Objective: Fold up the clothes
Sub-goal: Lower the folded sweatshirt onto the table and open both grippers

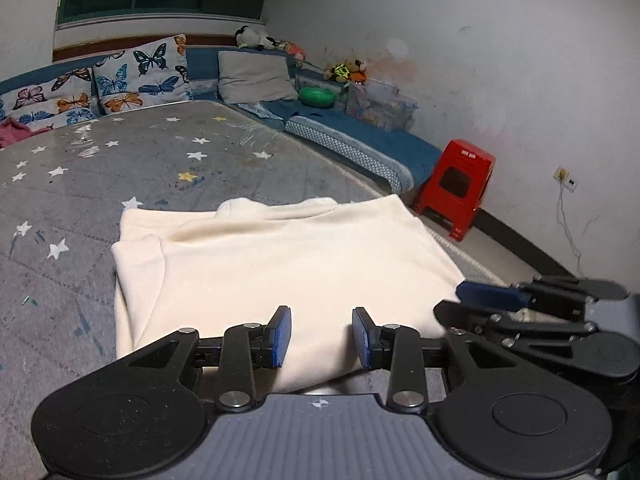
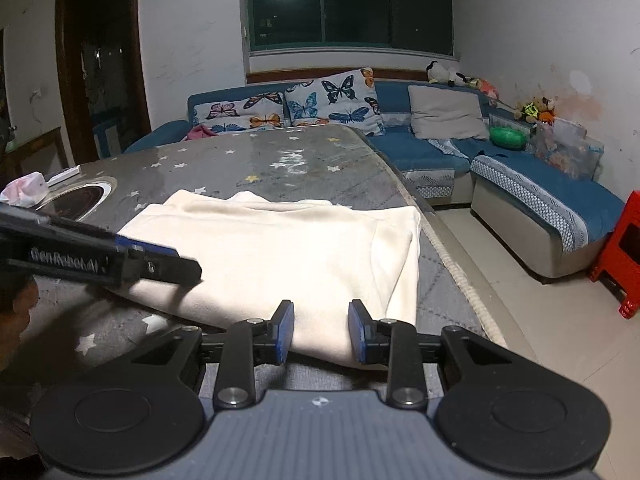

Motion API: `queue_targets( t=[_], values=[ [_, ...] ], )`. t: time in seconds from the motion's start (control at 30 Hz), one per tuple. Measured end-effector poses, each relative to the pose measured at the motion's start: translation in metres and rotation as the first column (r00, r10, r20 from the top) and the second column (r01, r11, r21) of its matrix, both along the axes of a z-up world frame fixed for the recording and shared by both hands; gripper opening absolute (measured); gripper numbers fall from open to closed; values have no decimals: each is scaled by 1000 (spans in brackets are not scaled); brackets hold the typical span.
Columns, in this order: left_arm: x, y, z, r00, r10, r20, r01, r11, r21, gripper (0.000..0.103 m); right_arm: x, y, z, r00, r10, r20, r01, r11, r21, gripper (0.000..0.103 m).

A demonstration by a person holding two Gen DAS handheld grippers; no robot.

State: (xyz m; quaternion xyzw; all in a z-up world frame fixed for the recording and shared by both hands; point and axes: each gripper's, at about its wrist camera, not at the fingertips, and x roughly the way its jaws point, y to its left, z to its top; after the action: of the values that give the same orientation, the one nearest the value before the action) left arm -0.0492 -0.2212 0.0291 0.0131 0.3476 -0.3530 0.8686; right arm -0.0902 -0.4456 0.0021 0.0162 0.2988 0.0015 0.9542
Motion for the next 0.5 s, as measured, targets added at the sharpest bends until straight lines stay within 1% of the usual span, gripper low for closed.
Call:
queue_targets(
  t=[0.13,0.17,0.3,0.5],
  values=[
    [4,20,8,999,50,-16,-51,997,-60,36,0,3,6,1000,10,16,-9,1000,-28,32],
    [3,24,9,998,58,-15,-59,996,-61,37,0,5,7,1000,16,22,-15,1000,-27,35],
    [-1,33,9,997,73,-12,-74,996,-49,37,2,15,10,998,56,41,-55,998,-27,35],
    [-4,37,4,996,84,-18,-84,996,-42,37,10,39,6,991,127,38,-124,989,-77,35]
  ],
)
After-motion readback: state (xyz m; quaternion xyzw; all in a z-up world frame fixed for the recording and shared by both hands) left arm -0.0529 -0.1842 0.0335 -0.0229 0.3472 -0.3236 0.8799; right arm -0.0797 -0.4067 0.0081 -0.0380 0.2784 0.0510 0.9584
